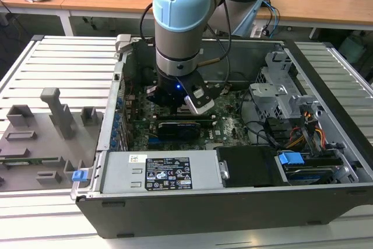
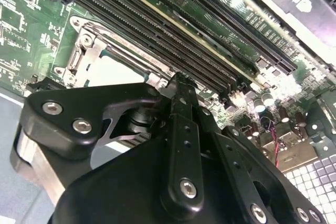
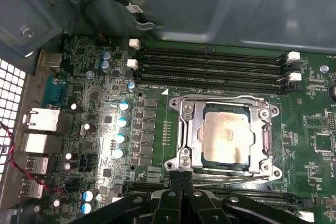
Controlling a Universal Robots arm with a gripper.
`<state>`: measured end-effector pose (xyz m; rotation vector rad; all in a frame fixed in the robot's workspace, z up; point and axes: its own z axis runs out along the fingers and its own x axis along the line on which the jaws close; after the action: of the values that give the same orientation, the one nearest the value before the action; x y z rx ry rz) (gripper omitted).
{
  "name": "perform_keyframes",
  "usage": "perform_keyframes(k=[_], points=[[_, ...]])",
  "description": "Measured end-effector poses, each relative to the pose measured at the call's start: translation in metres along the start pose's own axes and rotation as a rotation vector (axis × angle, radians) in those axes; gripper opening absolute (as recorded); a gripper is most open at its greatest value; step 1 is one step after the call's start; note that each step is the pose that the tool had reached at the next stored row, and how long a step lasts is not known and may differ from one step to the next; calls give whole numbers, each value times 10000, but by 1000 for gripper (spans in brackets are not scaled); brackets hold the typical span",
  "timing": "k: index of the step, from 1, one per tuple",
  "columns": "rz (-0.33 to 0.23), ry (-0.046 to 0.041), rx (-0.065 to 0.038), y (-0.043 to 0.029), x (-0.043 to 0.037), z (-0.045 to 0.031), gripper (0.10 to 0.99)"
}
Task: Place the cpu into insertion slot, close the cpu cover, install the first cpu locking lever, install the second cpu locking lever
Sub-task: 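Install the second cpu locking lever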
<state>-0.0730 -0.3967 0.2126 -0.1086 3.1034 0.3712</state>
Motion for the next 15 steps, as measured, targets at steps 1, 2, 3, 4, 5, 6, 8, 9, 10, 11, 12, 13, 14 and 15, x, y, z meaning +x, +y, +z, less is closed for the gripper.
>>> perform_keyframes(k=[1, 2, 3, 4, 5, 6, 8, 9, 10, 11, 12, 13, 14, 15], points=[[-1, -7, -33, -3, 8, 12, 106], [-1, -9, -56, -7, 14, 18, 106], [-4, -14, -92, -12, 19, 30, 106], [-4, -17, -114, -15, 21, 40, 106], [-3, -18, -140, -19, 22, 56, 106], [-1, -19, -156, -21, 23, 66, 106], [1, -22, -210, -27, 26, 87, 106], [0, -25, -241, -29, 26, 95, 106], [0, -28, -280, -29, 27, 99, 106], [0, -31, -347, -31, 28, 104, 106], [0, -37, -392, -32, 28, 113, 106], [0, -39, -416, -33, 28, 119, 106], [0, -40, -442, -35, 30, 127, 106], [-1, -40, -454, -37, 31, 131, 106]])
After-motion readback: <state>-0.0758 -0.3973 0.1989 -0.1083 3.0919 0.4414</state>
